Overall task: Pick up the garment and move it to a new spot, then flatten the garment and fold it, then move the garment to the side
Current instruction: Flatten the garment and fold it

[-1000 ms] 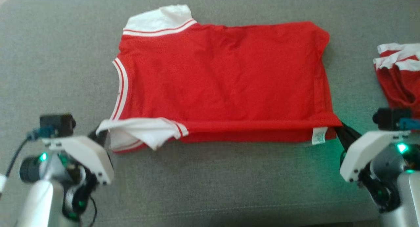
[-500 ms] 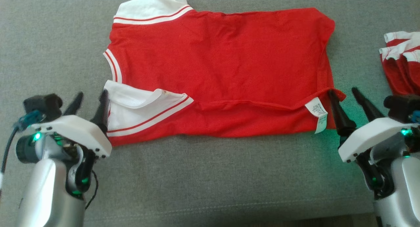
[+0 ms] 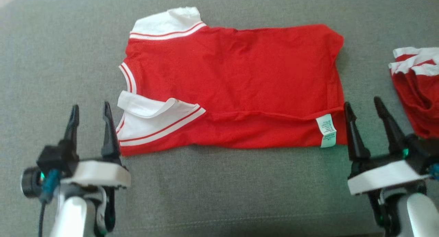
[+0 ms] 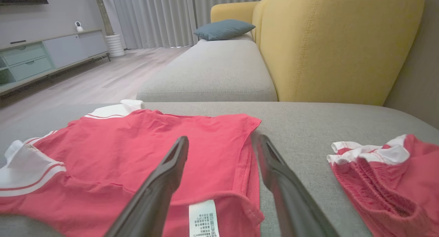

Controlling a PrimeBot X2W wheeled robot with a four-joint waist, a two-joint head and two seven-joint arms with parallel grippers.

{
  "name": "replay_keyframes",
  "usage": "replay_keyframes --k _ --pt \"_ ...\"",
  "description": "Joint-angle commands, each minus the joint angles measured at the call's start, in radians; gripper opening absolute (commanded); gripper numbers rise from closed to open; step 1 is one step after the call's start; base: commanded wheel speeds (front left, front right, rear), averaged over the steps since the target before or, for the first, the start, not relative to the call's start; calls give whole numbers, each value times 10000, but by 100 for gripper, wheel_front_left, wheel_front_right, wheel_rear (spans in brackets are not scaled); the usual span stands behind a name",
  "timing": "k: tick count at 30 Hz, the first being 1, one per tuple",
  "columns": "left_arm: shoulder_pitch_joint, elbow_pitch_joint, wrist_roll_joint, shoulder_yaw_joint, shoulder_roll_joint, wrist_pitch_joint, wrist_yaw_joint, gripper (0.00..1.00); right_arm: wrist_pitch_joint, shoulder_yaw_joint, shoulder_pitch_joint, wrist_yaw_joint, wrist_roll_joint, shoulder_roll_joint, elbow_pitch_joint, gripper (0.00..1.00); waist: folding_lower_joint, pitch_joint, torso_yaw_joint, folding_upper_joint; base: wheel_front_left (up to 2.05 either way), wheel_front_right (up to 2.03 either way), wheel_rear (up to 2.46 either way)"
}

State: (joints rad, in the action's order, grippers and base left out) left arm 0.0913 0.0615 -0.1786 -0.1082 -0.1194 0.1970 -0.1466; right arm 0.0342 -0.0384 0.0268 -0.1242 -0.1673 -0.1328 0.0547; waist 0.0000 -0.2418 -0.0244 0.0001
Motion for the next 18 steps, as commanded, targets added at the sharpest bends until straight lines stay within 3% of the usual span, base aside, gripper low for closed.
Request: replay_keyframes --k 1,18 --pt "21 -406 68 299 -84 120 -77 100 85 -193 -12 -65 33 -35 438 100 0 152 -29 -1 0 0 0" --pt "-751 -414 162 -228 -78 135 -45 100 -356 -73 -745 -65 -84 280 765 100 0 497 13 -1 0 0 0"
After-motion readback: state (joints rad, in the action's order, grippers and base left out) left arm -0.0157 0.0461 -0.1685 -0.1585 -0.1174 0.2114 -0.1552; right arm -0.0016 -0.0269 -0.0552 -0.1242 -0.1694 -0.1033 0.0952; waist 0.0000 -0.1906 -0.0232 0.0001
